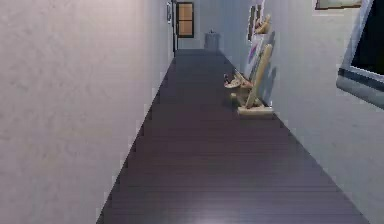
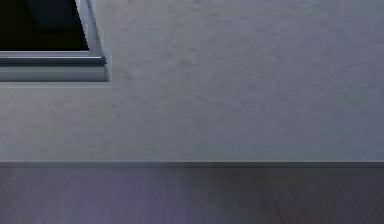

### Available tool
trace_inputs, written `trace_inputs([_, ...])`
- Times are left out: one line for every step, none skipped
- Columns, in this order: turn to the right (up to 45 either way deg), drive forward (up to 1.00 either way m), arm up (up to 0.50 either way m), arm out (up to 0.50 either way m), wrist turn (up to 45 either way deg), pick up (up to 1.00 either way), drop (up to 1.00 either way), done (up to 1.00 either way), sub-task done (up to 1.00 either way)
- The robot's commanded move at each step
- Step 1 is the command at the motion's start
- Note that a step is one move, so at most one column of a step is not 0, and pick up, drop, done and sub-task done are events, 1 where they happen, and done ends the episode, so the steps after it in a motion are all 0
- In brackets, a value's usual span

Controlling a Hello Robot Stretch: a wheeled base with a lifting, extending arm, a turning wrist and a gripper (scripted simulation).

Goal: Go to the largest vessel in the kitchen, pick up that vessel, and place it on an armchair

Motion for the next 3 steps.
trace_inputs([-45.0,0.0,0.0,0.0,0.0,0.0,0.0,0.0,0.0])
trace_inputs([-45.0,0.0,0.0,0.0,0.0,0.0,0.0,0.0,0.0])
trace_inputs([-45.0,0.0,0.0,0.0,0.0,0.0,0.0,0.0,0.0])
